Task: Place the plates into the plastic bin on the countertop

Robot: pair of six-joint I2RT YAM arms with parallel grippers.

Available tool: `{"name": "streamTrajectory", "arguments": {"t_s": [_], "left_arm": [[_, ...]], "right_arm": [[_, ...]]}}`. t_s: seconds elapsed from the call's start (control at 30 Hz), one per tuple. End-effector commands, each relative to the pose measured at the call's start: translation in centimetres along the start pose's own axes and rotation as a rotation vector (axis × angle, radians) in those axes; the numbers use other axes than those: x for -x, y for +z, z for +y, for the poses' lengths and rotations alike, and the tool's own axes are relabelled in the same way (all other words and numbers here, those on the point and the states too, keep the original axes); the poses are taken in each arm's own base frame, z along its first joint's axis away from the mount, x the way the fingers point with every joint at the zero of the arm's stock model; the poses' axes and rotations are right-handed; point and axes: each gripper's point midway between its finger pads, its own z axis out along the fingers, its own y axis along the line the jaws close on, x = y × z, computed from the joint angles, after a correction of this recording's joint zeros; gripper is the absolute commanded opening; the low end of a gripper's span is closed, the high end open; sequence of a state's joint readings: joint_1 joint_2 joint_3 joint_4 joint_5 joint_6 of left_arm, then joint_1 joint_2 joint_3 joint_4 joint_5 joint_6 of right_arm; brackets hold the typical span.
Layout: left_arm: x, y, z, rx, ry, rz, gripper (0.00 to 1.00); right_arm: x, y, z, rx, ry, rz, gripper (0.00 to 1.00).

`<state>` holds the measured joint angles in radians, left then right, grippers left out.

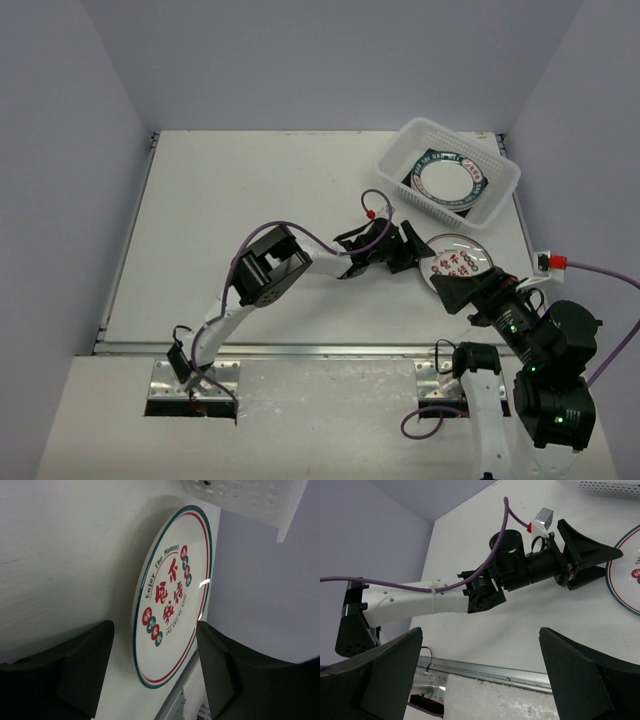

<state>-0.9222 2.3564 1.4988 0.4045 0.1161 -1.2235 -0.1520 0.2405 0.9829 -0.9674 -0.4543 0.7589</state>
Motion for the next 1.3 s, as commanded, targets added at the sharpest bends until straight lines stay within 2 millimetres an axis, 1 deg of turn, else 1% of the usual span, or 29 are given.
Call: {"name": "streamTrajectory", "arguments": {"t_s": [0.0,0.03,0.07,0.1,0.2,0.23,0.33,0.37,0.4,0.47,0.53,0.6,0.63,0.7,0.77,0.8,0.83,0.87,0.9,0.93,0.97,1.0,1.03,1.07,1.13,1.17,1.2,1.23,1.27], "left_arm": [[-4.0,2.2,4.4,0.102,-0.041,0.121,0.57],[-4.2,2.5,4.7,0.106,-0.043,0.129,0.48],[-4.4,2.7,4.9,0.109,-0.047,0.136,0.33],[-4.5,2.9,5.1,0.114,-0.05,0.14,0.22],[-4.5,2.8,5.5,0.116,-0.043,0.132,0.02],[-4.5,2.7,5.3,0.106,-0.033,0.133,0.0],[-3.7,1.0,2.3,0.036,0.019,0.107,0.0],[-3.7,-0.1,2.4,0.036,0.03,0.095,0.0],[-3.7,-1.9,2.1,0.018,0.051,0.083,0.0],[-2.6,-5.6,-1.3,-0.073,0.099,0.051,0.0],[-1.6,-8.4,-3.4,-0.114,0.145,0.037,0.0],[-0.3,-10.9,-6.0,-0.155,0.187,0.015,0.0],[0.2,-11.7,-6.4,-0.156,0.201,0.0,0.0],[1.7,-13.2,-8.0,-0.151,0.23,-0.045,0.0],[3.2,-13.8,-8.7,-0.12,0.237,-0.089,0.0],[4.5,-14.0,-9.6,-0.109,0.243,-0.125,0.0],[5.2,-14.2,-9.8,-0.114,0.24,-0.137,0.0],[5.8,-14.4,-10.9,-0.137,0.241,-0.148,0.0],[6.6,-14.5,-11.4,-0.138,0.241,-0.171,0.0],[7.8,-14.5,-12.2,-0.122,0.25,-0.215,0.0],[8.2,-14.0,-11.7,-0.076,0.254,-0.226,0.0],[8.8,-14.1,-12.7,-0.085,0.263,-0.24,0.0],[10.5,-13.7,-13.5,-0.07,0.266,-0.29,0.0],[11.7,-13.1,-13.7,-0.048,0.266,-0.32,0.0],[14.1,-11.4,-13.5,0.002,0.268,-0.367,0.0],[15.0,-10.5,-13.4,0.023,0.27,-0.392,0.0],[15.8,-9.7,-13.7,0.02,0.268,-0.405,0.0],[16.4,-8.4,-13.2,0.03,0.266,-0.412,0.0],[16.8,-6.9,-12.1,0.056,0.262,-0.413,0.0]], "right_arm": [[0.2,-0.5,0.7,0.034,-0.036,-0.015,0.99],[0.2,-0.6,0.9,0.039,-0.038,-0.016,0.99],[0.2,-0.7,1.0,0.045,-0.038,-0.018,0.99],[0.3,-0.8,1.2,0.051,-0.04,-0.022,0.99],[0.6,-1.0,1.5,0.059,-0.048,-0.033,0.99],[0.7,-1.0,1.5,0.057,-0.05,-0.035,0.99],[0.9,-0.8,1.0,0.033,-0.058,-0.046,0.99],[1.0,-0.7,0.9,0.029,-0.059,-0.045,0.99],[1.0,-0.7,0.9,0.028,-0.06,-0.044,0.99],[1.3,-0.9,0.9,0.021,-0.066,-0.058,0.99],[1.9,-1.1,1.1,0.012,-0.075,-0.082,0.99],[2.4,-1.5,1.4,0.013,-0.084,-0.104,0.99],[2.5,-1.6,1.5,0.011,-0.085,-0.108,0.99],[2.8,-2.0,1.9,0.021,-0.084,-0.12,0.99],[2.8,-2.1,2.2,0.034,-0.078,-0.125,0.99],[2.9,-2.2,2.5,0.045,-0.074,-0.131,0.99],[3.0,-2.3,2.7,0.051,-0.072,-0.136,0.99],[3.1,-2.3,2.7,0.054,-0.075,-0.137,0.99],[3.1,-2.4,2.9,0.057,-0.077,-0.138,0.99],[3.1,-2.4,2.9,0.057,-0.078,-0.137,0.99],[3.1,-2.5,3.0,0.061,-0.079,-0.136,0.99],[3.0,-2.5,3.0,0.062,-0.079,-0.136,0.99],[3.0,-2.6,3.1,0.066,-0.079,-0.135,0.99],[3.0,-2.7,3.3,0.071,-0.08,-0.133,0.99],[2.7,-2.7,3.3,0.079,-0.075,-0.124,0.99],[2.6,-2.7,3.3,0.081,-0.073,-0.12,0.99],[2.4,-2.6,3.2,0.08,-0.07,-0.118,0.99],[2.3,-2.6,3.0,0.081,-0.067,-0.118,0.99],[2.1,-2.7,3.0,0.083,-0.064,-0.12,0.99]]}}
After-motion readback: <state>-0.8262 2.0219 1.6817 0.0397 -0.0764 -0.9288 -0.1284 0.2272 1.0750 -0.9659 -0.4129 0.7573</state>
